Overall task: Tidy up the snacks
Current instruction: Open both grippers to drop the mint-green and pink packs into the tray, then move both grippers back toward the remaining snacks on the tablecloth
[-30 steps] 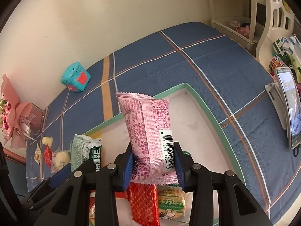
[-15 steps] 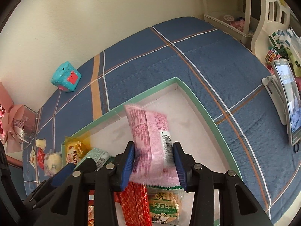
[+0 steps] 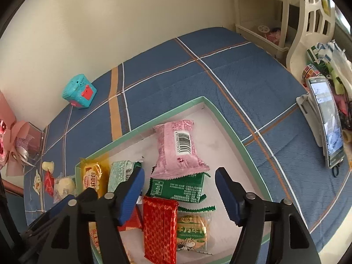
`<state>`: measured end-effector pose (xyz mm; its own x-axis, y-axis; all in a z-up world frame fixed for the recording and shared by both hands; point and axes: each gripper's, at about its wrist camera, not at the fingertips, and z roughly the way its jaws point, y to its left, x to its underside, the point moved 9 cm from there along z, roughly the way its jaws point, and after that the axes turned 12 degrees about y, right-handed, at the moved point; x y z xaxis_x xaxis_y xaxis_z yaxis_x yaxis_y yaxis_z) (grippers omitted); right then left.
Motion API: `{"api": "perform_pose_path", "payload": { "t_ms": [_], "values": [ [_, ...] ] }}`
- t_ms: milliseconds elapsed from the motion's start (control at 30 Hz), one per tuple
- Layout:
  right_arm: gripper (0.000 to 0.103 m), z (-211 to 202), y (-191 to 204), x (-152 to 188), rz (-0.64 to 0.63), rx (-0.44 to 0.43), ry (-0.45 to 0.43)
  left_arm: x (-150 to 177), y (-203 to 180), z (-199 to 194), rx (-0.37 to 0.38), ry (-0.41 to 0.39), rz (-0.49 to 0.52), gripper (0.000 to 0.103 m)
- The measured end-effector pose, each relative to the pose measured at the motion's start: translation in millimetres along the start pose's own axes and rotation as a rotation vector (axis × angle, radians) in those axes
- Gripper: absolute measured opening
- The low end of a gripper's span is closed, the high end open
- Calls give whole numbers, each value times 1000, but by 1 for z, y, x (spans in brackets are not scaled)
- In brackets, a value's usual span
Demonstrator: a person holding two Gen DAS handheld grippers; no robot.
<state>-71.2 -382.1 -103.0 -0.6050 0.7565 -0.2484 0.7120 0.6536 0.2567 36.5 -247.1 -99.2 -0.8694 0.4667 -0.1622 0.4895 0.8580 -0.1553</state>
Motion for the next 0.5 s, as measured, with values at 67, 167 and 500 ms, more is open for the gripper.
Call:
{"api": "perform_pose_path", "payload": {
  "t_ms": [67,167,500],
  "values": [
    [71,-4,3,4,-12,6,1,2,12,-5,-16,-2,-22,64],
    [71,-7,9,10,-30,15,7,4,28,-12,-26,-9,-60,64],
    [71,0,37,37,-131,53,53,22,88,-23,-100,-16,-176,64]
  ]
}}
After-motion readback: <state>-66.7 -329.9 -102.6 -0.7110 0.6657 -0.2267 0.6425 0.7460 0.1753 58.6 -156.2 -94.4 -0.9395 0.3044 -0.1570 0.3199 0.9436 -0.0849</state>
